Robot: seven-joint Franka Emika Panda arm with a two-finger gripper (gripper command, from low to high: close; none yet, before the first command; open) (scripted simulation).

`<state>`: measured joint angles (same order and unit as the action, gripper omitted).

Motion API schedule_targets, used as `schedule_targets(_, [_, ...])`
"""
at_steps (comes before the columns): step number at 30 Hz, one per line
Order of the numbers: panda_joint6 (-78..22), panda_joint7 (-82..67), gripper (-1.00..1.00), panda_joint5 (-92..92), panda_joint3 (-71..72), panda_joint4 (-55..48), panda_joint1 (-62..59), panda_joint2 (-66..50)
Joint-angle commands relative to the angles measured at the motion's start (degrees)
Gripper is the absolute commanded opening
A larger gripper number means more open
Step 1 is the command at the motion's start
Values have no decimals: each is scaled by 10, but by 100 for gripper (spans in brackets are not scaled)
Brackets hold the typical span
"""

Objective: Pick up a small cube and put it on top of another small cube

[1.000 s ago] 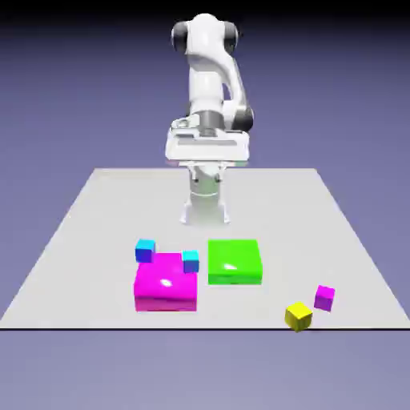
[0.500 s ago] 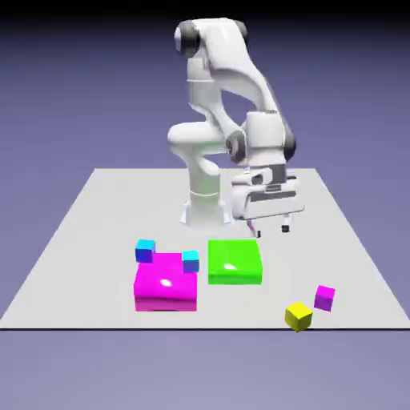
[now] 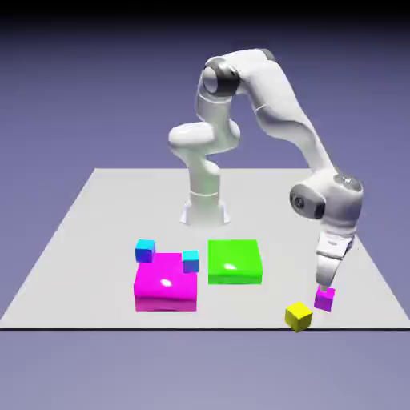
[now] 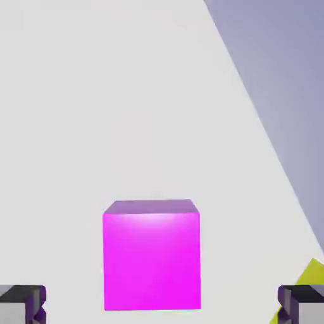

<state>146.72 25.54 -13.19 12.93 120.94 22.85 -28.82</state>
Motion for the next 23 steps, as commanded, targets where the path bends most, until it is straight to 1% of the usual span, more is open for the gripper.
schedule_targets(1, [16,5,0,-7,-7,-4,5,-21])
schedule_targets(4, [55,17,0,-23,-24,-15,18,-70])
schedule_targets(5, [55,17,-100,-23,-24,-15,18,-70])
schedule_targets(6, [55,17,-100,-23,-24,-15,18,-70])
schedule_targets(10, [-11,-3,-100,4,5,3,-3,13])
schedule_targets(14, [-87,-52,-100,76,-58,-37,-49,60])
schedule_targets(15, [-87,-52,-100,76,-58,-37,-49,60])
schedule_targets(19, [-10,-41,-100,61,-71,-39,-40,-20])
schedule_targets(20, [-10,-41,100,61,-71,-39,-40,-20])
schedule_targets(21, [-10,-41,100,61,-71,-39,-40,-20])
schedule_targets(23, [-50,-46,100,69,-64,-38,-45,22])
